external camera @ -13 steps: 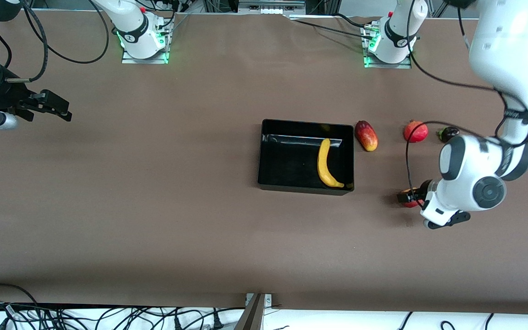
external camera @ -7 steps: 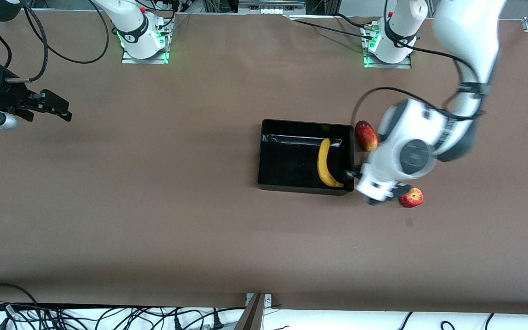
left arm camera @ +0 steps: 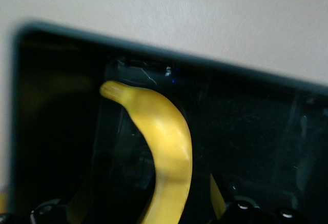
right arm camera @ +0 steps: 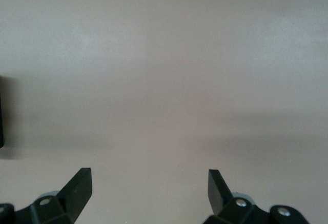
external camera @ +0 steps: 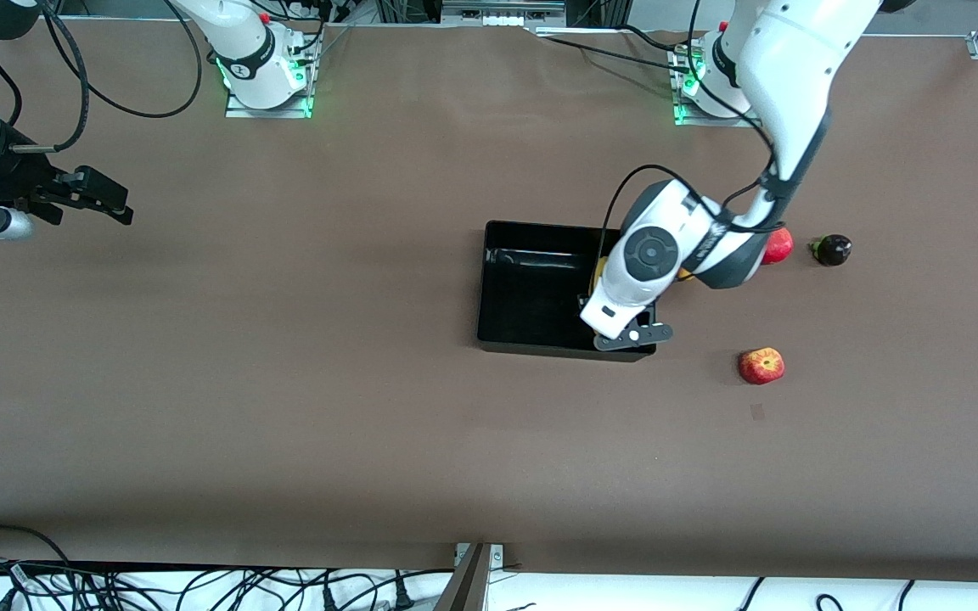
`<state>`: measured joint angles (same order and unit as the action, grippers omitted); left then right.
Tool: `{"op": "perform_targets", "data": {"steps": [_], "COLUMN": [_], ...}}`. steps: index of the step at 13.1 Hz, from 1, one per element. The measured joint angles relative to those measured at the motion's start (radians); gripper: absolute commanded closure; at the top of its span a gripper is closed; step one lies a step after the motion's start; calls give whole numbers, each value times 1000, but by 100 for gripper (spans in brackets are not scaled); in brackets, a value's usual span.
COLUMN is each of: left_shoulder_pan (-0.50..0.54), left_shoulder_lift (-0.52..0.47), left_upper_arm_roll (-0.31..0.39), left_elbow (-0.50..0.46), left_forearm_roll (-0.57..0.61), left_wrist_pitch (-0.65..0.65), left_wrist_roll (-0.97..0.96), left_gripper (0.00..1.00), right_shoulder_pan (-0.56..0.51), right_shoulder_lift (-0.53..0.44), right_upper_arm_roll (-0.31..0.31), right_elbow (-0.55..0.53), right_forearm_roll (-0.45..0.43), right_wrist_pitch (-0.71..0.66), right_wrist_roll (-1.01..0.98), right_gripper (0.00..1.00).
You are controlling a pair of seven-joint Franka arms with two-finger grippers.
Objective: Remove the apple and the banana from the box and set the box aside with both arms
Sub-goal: 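Move the open left gripper back into the tray over the banana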
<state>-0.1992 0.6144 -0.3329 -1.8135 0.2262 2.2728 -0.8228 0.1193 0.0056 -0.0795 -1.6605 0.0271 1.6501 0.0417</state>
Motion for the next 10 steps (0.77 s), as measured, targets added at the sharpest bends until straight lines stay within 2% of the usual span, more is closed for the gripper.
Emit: {"op": "perform_targets", "data": {"steps": [4,7,9,10], "left_shoulder_pan": [-12,-12,-12,-12], "left_shoulder_lift": [23,38,52,58], "left_upper_arm_roll": [-17,-17,-19,-21], "left_elbow": [-77,-89,-92,-93], "left_forearm_roll": [51,69,134,167], "left_wrist_pitch": [107,154,183,184], "left_wrist_roll": [-79,-109,-179,-219], "left_gripper": [0,0,0,38], "right_shoulder_pan": [0,0,0,0], "right_shoulder_lift": [0,0,0,0], "right_upper_arm_roll": [1,1,1,1], "right_elbow": [0,0,0,0], "right_forearm_roll": [0,0,0,0], "right_wrist_pitch": [0,0,0,0], "right_wrist_roll": [0,0,0,0], "right_gripper": [0,0,0,0]}}
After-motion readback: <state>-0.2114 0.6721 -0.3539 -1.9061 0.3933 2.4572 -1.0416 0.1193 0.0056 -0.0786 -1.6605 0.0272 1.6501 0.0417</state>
